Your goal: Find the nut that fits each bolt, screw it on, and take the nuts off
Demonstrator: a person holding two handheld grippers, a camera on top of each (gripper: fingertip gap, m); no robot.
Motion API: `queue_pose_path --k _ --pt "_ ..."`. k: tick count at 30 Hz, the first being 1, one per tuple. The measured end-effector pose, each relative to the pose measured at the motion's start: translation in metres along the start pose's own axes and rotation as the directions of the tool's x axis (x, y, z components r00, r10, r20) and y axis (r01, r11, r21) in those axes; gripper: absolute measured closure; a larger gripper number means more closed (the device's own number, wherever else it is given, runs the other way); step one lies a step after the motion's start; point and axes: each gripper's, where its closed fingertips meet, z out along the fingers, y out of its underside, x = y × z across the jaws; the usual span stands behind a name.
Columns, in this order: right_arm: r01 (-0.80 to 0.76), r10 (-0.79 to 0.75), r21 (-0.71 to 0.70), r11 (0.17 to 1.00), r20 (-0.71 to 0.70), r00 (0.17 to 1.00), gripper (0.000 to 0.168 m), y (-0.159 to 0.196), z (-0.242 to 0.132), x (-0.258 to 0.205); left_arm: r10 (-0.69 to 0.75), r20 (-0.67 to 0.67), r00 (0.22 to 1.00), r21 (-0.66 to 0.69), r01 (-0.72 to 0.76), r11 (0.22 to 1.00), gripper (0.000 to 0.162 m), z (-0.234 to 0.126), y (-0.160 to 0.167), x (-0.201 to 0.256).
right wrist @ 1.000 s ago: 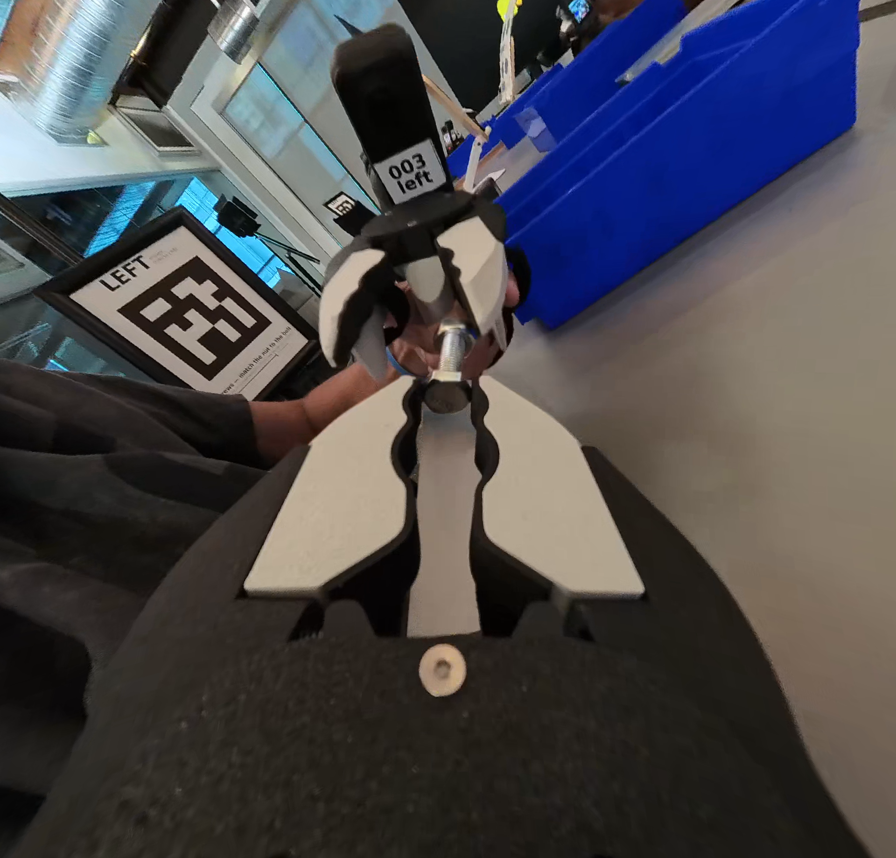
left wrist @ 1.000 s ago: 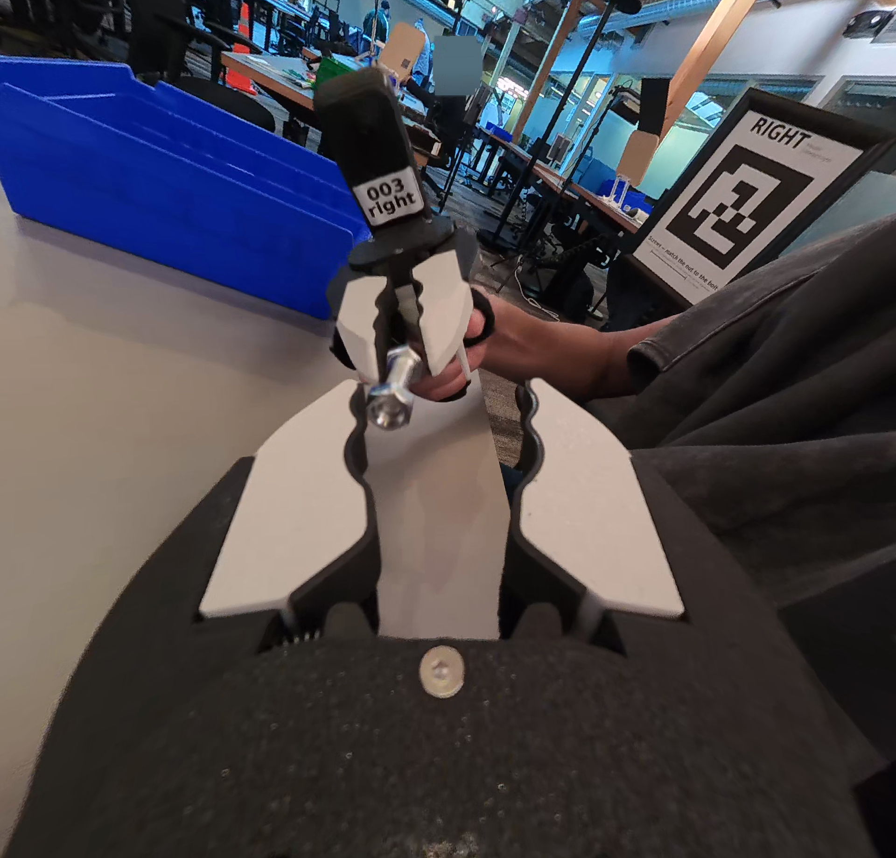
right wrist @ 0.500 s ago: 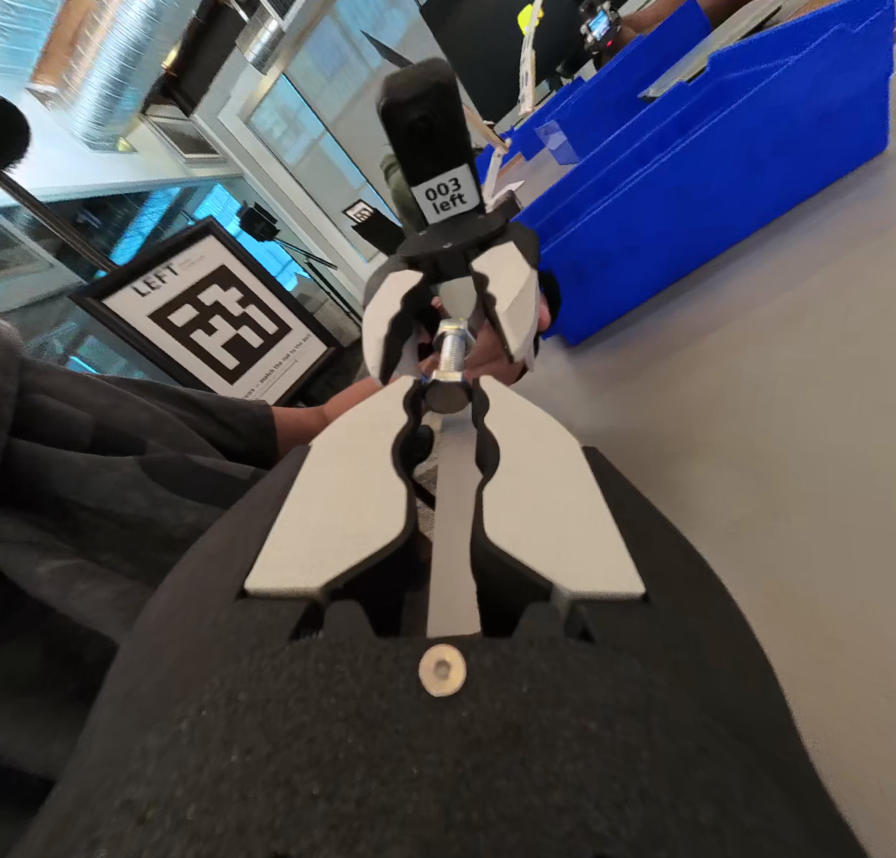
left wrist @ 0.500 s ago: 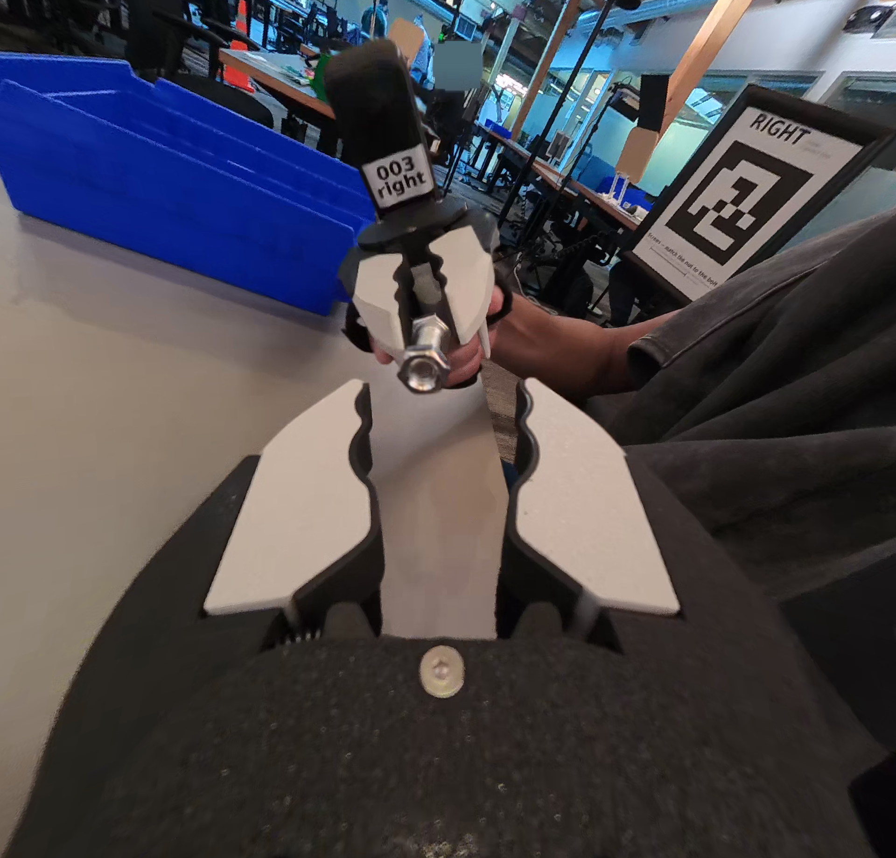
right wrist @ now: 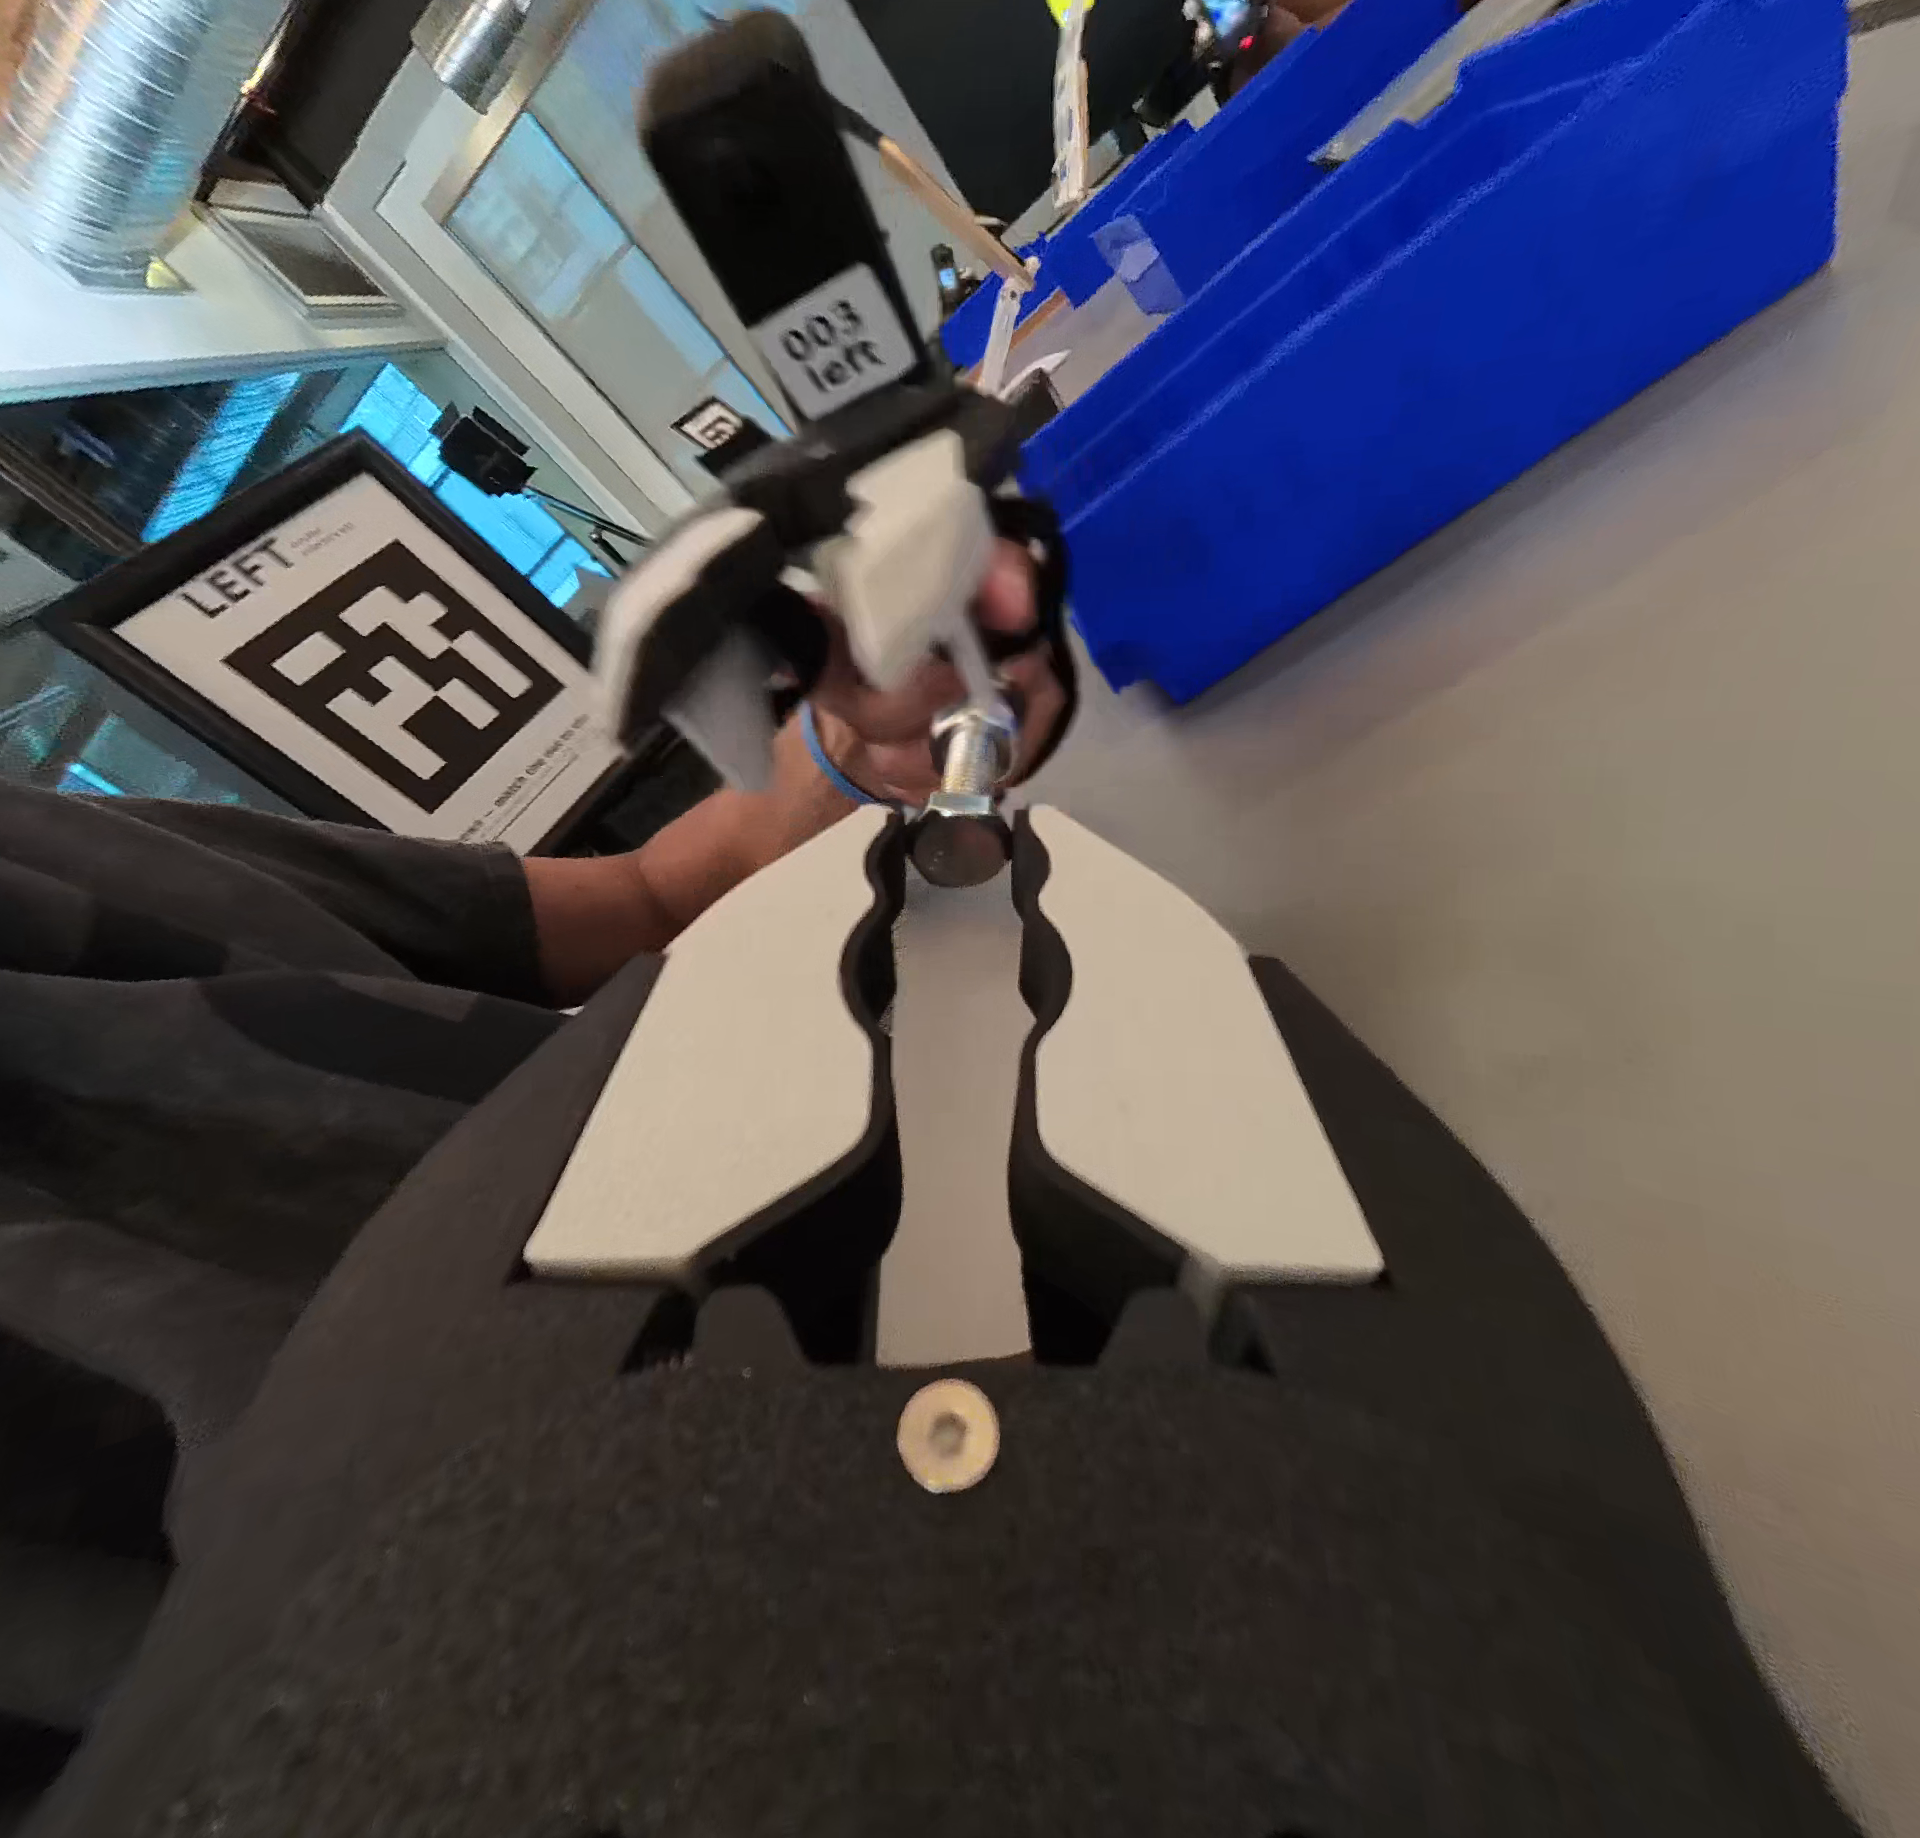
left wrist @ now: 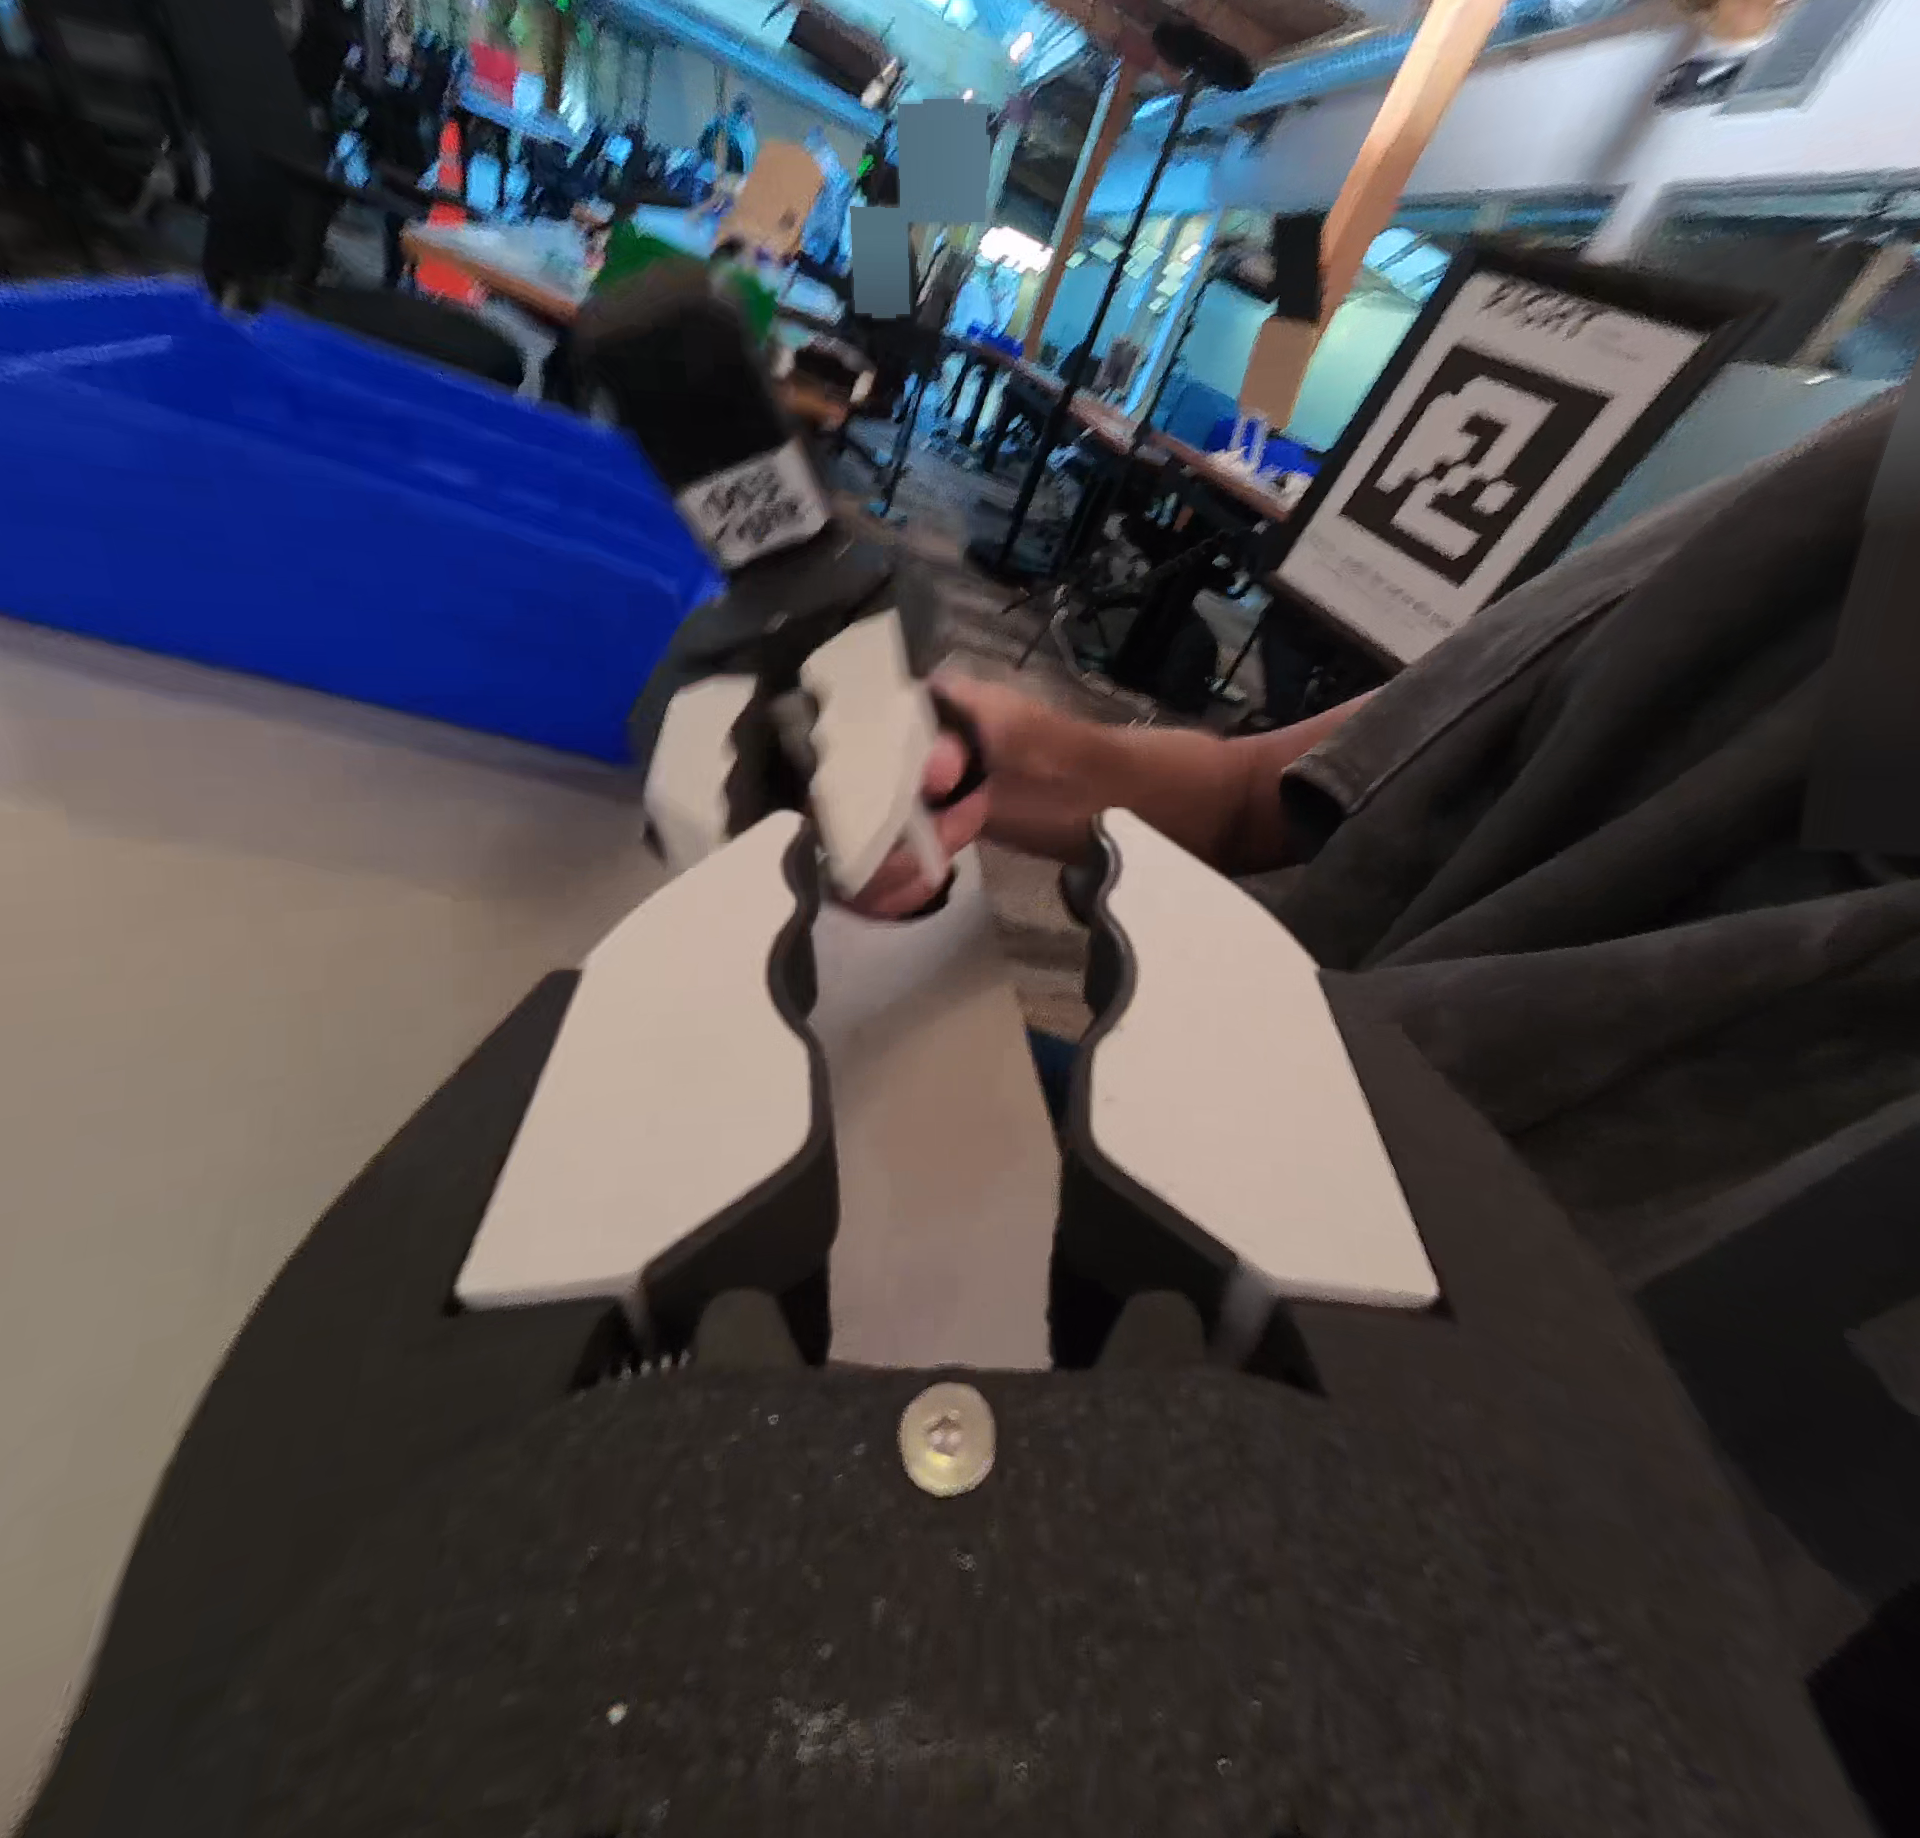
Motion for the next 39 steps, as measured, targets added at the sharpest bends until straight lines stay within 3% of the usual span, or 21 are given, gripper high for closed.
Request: queue_pose_path --k 2,7,10,11,13,18,20,21,24,26,29,31,33,35,37,39 --pt "-0.012 0.011 0.012 1.000 0.012 1.000 0.149 0.001 0.000 0.000 0.019 0.032 0.999 0.012 -0.020 1.000 0.114 -0.003 -0.006 -0.002" --pt "0.049 -0.049 0.018 0.999 0.003 0.999 0.149 -0.011 -0.002 -0.010 -0.056 0.103 0.993 -0.059 0.063 0.996 0.110 -0.006 0.021 -0.029" --pt "0.027 -0.027 0.009 1.000 -0.004 1.000 0.148 -0.006 -0.002 -0.004 -0.013 0.006 1.000 0.020 0.013 1.000 0.109 0.000 0.001 -0.005" --pt "0.021 -0.021 0.010 1.000 -0.020 1.000 0.148 -0.004 -0.003 0.000 0.005 -0.038 0.999 0.057 -0.003 0.998 0.120 -0.003 -0.008 0.005" --pt "0.015 -0.015 0.020 1.000 -0.010 1.000 0.148 -0.005 -0.005 0.000 0.025 -0.007 1.000 0.073 -0.024 0.997 0.119 -0.009 -0.015 0.003" --pt "0.044 -0.044 0.023 0.999 -0.009 0.999 0.148 -0.010 -0.006 -0.007 -0.066 0.111 0.992 -0.036 0.071 0.997 0.114 -0.010 0.019 -0.034" --pt "0.037 -0.037 0.015 0.999 -0.013 0.999 0.148 -0.007 -0.004 -0.004 -0.041 0.084 0.996 -0.040 0.044 0.998 0.114 -0.002 0.017 -0.025" --pt "0.033 -0.032 0.015 0.999 -0.013 0.999 0.148 -0.006 -0.004 -0.002 -0.026 0.043 0.999 -0.021 0.027 0.999 0.105 0.000 0.010 -0.015" --pt "0.015 -0.014 0.021 1.000 -0.021 1.000 0.148 -0.005 -0.006 0.002 0.002 -0.100 0.995 0.134 0.011 0.991 0.120 -0.009 -0.024 0.018" --pt "0.014 -0.014 0.026 1.000 -0.004 1.000 0.148 -0.007 -0.007 -0.002 0.011 -0.027 1.000 0.131 -0.007 0.991 0.120 -0.015 -0.024 0.007" --pt "0.042 -0.042 0.013 0.999 -0.002 0.999 0.148 -0.007 -0.004 -0.007 -0.029 0.150 0.988 -0.009 0.031 0.999 0.116 -0.012 0.009 -0.033" --pt "0.048 -0.048 0.007 0.999 -0.009 0.999 0.148 -0.006 -0.002 -0.007 -0.035 0.146 0.989 -0.061 0.045 0.997 0.113 -0.005 0.022 -0.036" --pt "0.043 -0.043 0.002 0.999 -0.021 0.999 0.148 -0.004 -0.002 -0.003 -0.032 0.034 0.999 -0.010 0.032 0.999 0.111 0.002 0.010 -0.013" --pt "0.028 -0.028 0.016 0.999 -0.012 1.000 0.148 -0.004 -0.003 -0.001 -0.014 -0.107 0.994 0.108 0.026 0.994 0.124 -0.003 -0.017 0.016" --pt "0.017 -0.017 0.026 1.000 0.003 1.000 0.148 -0.005 -0.005 -0.003 0.004 -0.095 0.995 0.165 0.011 0.986 0.126 -0.012 -0.031 0.019" --pt "0.031 -0.031 0.027 0.999 0.005 1.000 0.149 -0.007 -0.005 -0.007 0.004 0.025 1.000 0.105 -0.007 0.994 0.126 -0.014 -0.019 -0.002"
